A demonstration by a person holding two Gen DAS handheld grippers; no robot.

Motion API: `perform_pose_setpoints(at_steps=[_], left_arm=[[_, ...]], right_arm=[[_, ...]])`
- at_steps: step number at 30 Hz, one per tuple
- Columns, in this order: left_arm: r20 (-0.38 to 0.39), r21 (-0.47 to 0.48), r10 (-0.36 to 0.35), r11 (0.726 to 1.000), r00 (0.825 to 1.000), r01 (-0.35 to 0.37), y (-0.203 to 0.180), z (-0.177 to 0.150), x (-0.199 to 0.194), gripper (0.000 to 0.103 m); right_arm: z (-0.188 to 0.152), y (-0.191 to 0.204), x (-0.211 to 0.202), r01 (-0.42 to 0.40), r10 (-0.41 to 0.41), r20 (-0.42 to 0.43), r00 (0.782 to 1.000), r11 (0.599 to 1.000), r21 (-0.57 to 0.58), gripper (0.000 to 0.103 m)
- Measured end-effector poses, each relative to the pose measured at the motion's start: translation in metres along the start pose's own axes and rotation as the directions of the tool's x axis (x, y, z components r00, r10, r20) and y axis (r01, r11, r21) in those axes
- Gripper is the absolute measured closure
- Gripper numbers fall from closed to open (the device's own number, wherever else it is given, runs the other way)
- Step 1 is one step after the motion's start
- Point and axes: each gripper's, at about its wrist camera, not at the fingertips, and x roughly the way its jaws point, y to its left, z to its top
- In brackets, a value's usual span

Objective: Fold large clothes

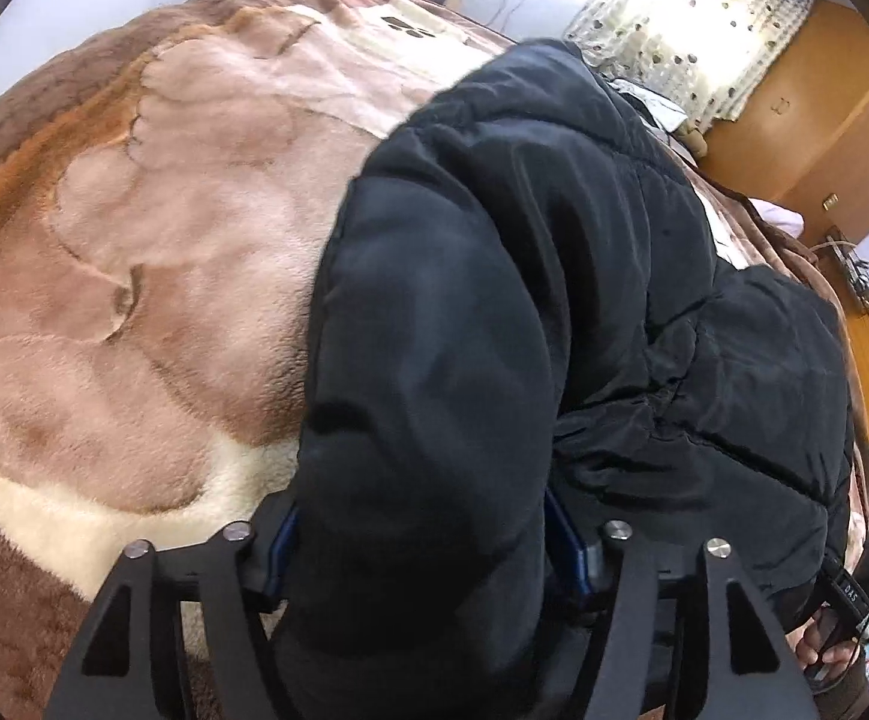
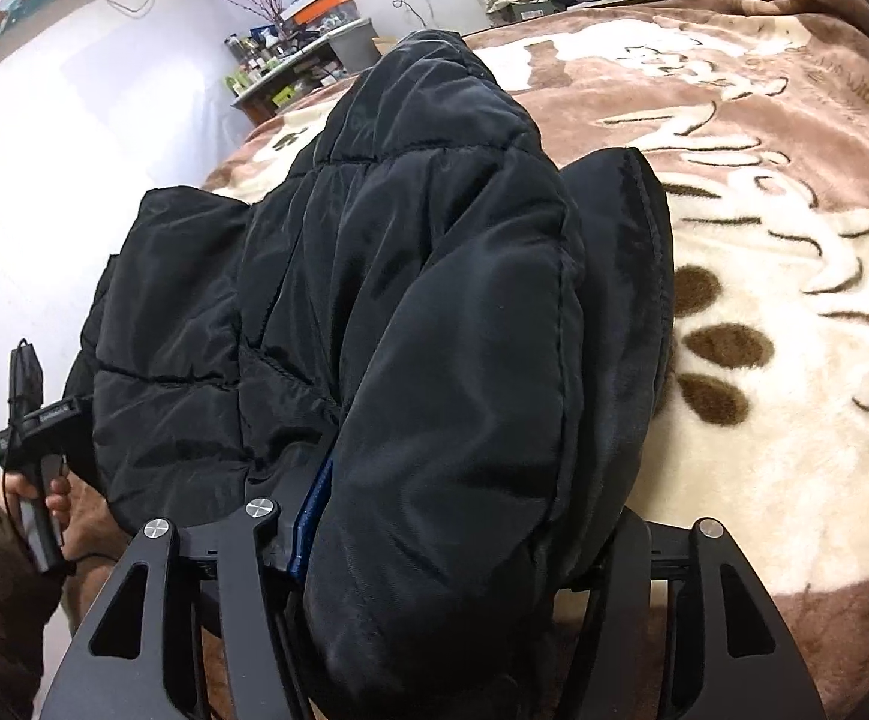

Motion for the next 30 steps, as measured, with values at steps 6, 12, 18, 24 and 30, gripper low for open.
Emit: perform_pose_setpoints(at_steps=[6,12,18,24,30], left_arm=[[0.018,-0.044,0.008,0.999,1.000,-0.007,0.002,-0.002,-0.020,0.030],[0.100,-0.001,0.044,0.999,0.994,-0.044,-0.016,-0.013,-0.070,0.019],[0.158,0.097,0.078,0.991,0.984,-0.094,-0.045,-0.045,-0.119,0.017],[0.165,0.148,0.098,0.981,0.981,-0.123,-0.076,-0.092,-0.144,0.016],[0.184,0.187,0.088,0.975,0.979,-0.123,-0.100,-0.134,-0.161,0.016]], right_arm=[[0.000,0.004,-0.018,0.084,-0.084,-0.007,0.996,0.996,0.015,0.029],[-0.006,0.017,-0.057,0.162,-0.162,0.060,0.985,0.987,0.002,0.026],[-0.021,0.053,-0.104,0.228,-0.220,0.154,0.963,0.973,-0.032,0.026],[-0.055,0.096,-0.124,0.216,-0.201,0.180,0.963,0.974,-0.068,0.026],[-0.086,0.126,-0.129,0.221,-0.201,0.167,0.965,0.969,-0.109,0.026]])
